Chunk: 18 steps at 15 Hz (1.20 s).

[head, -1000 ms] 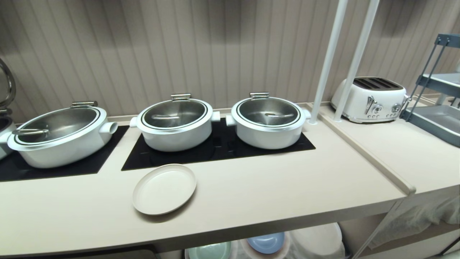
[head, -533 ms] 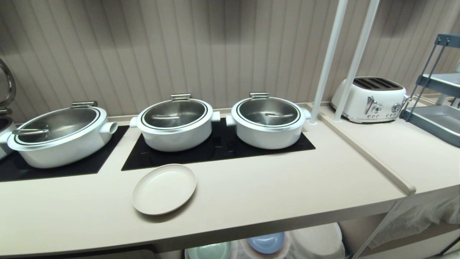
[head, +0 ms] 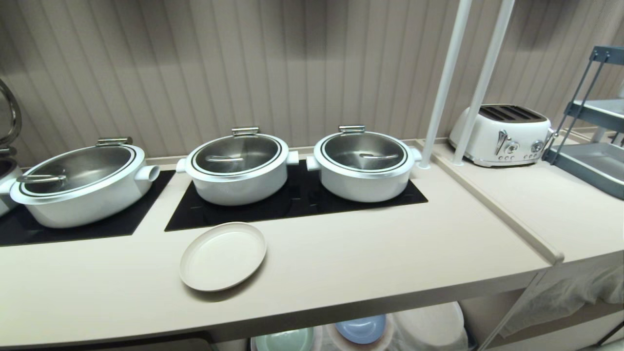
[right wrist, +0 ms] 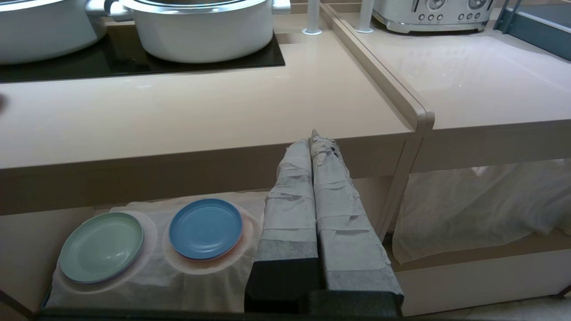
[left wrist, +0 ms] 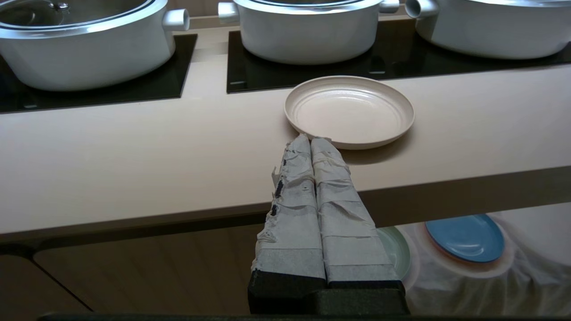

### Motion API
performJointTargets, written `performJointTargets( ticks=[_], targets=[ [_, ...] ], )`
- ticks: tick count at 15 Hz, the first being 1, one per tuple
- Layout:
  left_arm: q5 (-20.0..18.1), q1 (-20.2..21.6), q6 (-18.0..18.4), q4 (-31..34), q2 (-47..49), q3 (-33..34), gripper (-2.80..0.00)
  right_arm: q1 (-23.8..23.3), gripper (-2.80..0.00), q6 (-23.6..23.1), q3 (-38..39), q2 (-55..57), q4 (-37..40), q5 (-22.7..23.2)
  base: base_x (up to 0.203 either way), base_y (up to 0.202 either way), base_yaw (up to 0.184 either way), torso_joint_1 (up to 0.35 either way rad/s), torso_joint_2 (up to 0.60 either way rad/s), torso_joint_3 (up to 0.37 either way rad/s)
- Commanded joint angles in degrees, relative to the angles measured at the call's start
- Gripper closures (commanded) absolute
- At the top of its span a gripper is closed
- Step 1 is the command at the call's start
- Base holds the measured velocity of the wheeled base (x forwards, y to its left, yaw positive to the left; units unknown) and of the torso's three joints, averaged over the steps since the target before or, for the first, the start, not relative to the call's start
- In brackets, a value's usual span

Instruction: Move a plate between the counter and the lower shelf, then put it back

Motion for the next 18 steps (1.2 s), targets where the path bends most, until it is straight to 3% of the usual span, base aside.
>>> performJointTargets(
  ticks=[1, 18],
  targets=[
    [0.03, 0.01, -0.01, -0.01, 0.04, 0.0, 0.0, 0.0, 0.0, -0.02, 0.0, 0.0, 0.06, 0.01, 0.0, 0.0, 0.0, 0.0, 0.0, 0.0],
    [0.06, 0.01, -0.1, -0.01, 0.04, 0.0, 0.0, 0.0, 0.0, 0.25, 0.0, 0.0, 0.06, -0.07, 0.0, 0.0, 0.0, 0.0, 0.0, 0.0]
  ],
)
